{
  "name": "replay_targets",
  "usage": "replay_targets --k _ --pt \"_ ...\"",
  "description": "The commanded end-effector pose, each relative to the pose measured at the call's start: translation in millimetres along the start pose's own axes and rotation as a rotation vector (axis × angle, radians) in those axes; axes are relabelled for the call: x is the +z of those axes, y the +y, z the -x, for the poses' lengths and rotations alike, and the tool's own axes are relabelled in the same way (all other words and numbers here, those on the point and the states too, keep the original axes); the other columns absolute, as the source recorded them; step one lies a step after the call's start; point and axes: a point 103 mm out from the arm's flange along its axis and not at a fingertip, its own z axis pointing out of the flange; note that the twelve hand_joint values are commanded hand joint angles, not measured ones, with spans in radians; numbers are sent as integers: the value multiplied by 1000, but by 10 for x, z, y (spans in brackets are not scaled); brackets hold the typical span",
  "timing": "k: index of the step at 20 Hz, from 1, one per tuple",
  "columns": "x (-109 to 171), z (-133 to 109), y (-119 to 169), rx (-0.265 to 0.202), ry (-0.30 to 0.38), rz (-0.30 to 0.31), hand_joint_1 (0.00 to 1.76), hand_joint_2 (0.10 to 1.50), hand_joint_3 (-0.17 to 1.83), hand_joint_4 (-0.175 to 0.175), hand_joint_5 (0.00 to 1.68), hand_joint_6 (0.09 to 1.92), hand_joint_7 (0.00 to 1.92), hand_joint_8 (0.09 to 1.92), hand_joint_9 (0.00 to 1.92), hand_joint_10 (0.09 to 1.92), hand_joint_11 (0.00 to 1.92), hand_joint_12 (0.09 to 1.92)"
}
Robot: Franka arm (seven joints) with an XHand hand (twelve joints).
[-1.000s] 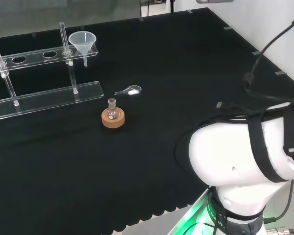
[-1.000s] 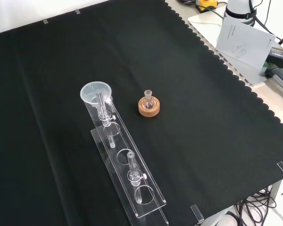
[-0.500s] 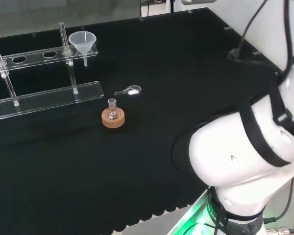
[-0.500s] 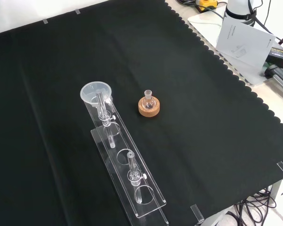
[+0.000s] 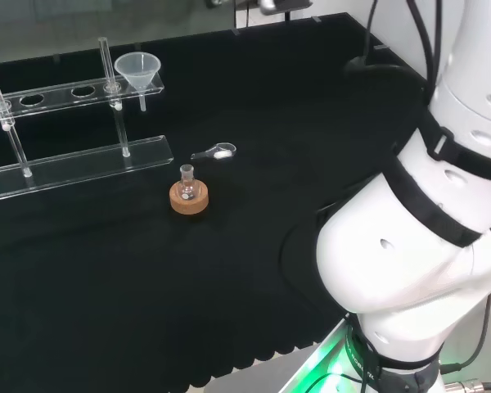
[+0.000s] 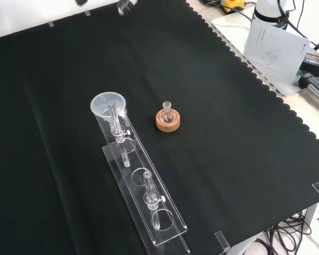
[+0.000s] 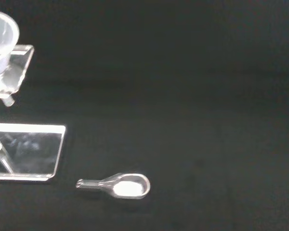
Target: Pick up the funnel from the transparent funnel stand.
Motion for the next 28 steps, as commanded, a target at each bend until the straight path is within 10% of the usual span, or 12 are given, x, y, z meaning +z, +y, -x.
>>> replay_targets --k 1,8,28 --pt "139 -482 240 -65 -43 -33 365 973 243 -19 269 87 9 461 128 722 40 1454" --pt "290 -820 384 -118 -122 -108 451 883 233 -15 237 87 0 523 143 733 91 1491" --pt "497 -1105 708 -51 -97 -224 559 739 277 -27 66 87 0 116 0 842 142 1559"
